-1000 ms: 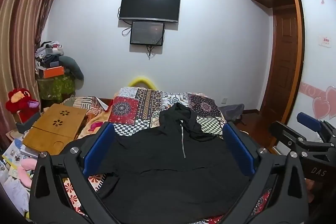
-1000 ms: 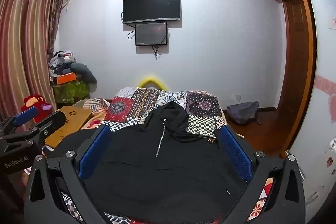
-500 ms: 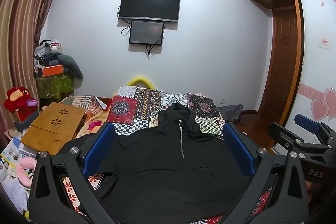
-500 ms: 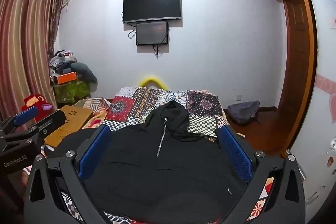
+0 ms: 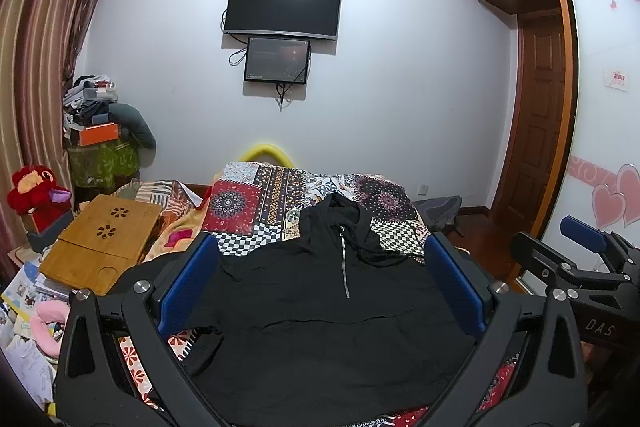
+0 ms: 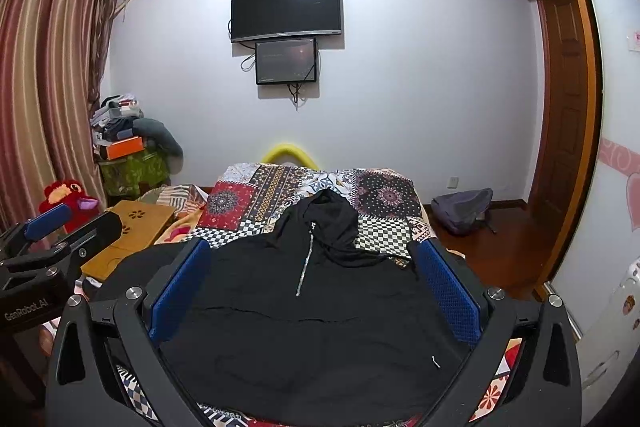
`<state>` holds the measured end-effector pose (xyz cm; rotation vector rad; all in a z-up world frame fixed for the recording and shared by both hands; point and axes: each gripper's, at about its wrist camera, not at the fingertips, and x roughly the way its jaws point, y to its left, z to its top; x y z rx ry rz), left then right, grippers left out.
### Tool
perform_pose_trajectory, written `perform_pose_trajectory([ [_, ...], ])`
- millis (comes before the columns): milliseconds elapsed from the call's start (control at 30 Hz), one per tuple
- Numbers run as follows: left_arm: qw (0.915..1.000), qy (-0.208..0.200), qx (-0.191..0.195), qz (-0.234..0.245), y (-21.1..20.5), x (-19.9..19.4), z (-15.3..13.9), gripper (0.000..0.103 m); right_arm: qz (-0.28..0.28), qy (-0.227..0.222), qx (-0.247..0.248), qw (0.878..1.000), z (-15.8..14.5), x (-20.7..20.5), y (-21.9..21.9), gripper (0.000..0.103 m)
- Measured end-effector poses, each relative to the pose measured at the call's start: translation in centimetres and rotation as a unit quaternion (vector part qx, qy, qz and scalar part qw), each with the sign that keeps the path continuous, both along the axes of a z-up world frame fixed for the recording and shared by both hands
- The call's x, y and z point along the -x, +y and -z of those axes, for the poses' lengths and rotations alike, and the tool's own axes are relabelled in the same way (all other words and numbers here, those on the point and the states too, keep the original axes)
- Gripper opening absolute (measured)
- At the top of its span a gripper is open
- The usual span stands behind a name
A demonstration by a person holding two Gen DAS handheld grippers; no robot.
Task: Fold large clothes
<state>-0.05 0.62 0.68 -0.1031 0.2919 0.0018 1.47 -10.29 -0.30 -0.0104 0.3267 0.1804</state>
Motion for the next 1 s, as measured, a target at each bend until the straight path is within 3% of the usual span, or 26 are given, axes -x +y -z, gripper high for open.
perform_pose_trajectory([
  [1000, 1.0, 0.007, 0.002, 0.002, 0.55, -0.41, 0.56, 0.103, 0.001, 0.003, -0.001, 1.0, 0.03, -0.26, -0.44, 0.103],
])
